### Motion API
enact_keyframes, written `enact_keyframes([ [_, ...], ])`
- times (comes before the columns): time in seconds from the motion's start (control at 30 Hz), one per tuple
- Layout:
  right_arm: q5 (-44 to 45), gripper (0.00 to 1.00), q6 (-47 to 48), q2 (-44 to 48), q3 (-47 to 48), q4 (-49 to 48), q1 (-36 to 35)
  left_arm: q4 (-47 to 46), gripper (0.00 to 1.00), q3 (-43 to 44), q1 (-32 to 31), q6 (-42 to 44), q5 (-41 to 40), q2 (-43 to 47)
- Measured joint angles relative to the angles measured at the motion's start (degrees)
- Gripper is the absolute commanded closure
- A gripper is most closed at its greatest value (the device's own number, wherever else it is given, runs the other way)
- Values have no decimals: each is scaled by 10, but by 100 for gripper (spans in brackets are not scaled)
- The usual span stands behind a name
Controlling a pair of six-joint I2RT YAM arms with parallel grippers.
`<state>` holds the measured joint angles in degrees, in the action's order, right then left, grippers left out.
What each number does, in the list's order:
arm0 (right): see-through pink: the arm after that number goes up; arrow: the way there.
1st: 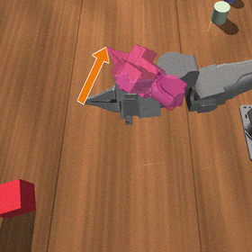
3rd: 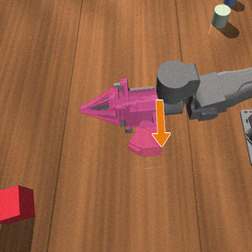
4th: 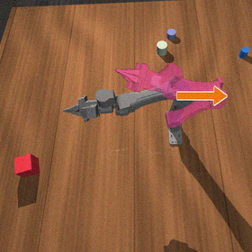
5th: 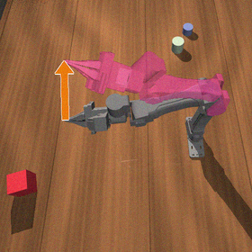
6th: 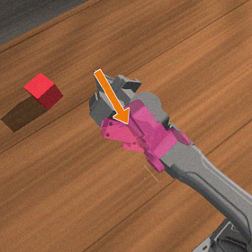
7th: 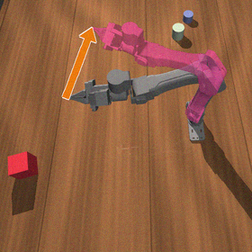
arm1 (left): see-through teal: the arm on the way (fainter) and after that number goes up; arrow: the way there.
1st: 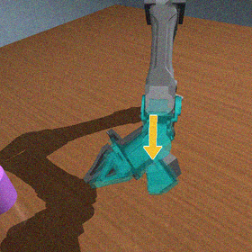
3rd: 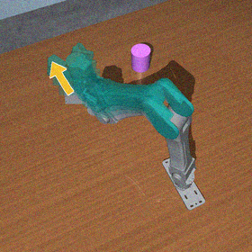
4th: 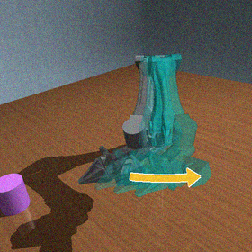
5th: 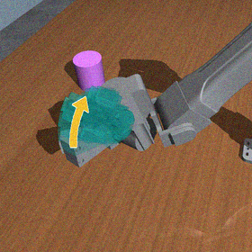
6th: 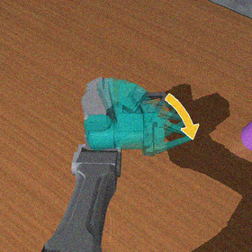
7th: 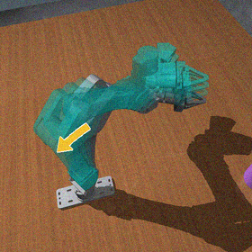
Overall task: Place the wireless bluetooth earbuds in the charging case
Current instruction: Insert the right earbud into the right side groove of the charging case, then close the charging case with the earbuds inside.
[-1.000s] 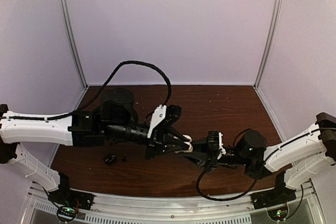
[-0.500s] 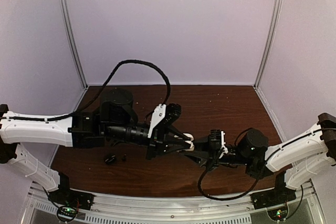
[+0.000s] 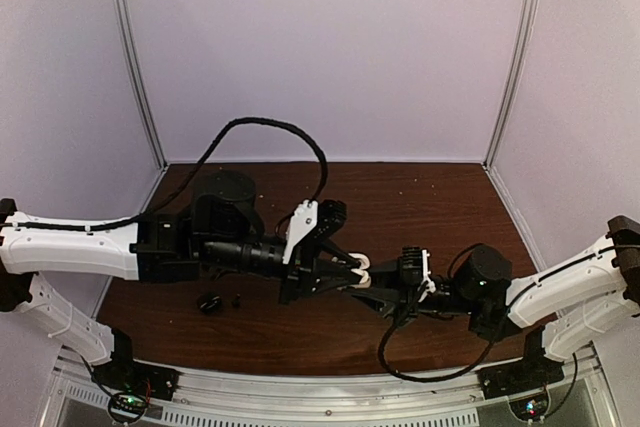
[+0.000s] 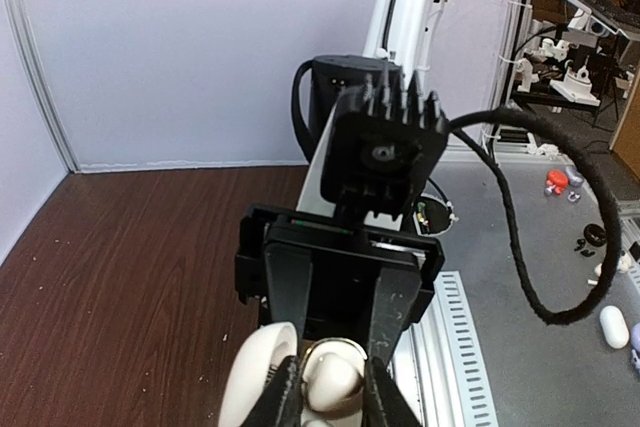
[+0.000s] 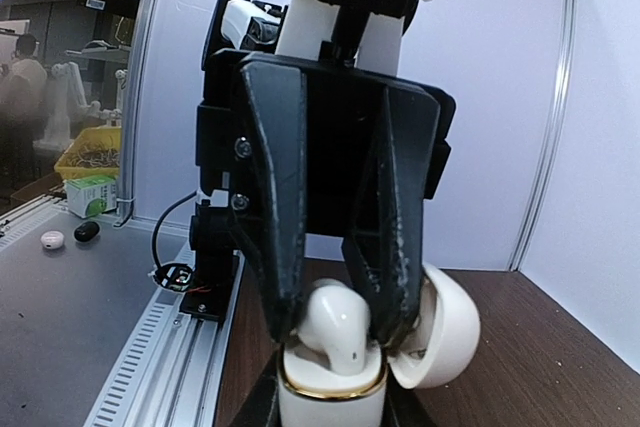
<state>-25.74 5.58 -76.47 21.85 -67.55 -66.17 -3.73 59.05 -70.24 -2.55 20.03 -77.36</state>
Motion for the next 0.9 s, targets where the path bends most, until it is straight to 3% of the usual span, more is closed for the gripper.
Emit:
enact_keyframes([
  [0.53,0,100,0,0,-5,-9,0,18,64,7,-18,39,-14,0],
  [0.9,0,100,-5,0,-7,-34,0,34,62,8,-22,57,-19,21],
])
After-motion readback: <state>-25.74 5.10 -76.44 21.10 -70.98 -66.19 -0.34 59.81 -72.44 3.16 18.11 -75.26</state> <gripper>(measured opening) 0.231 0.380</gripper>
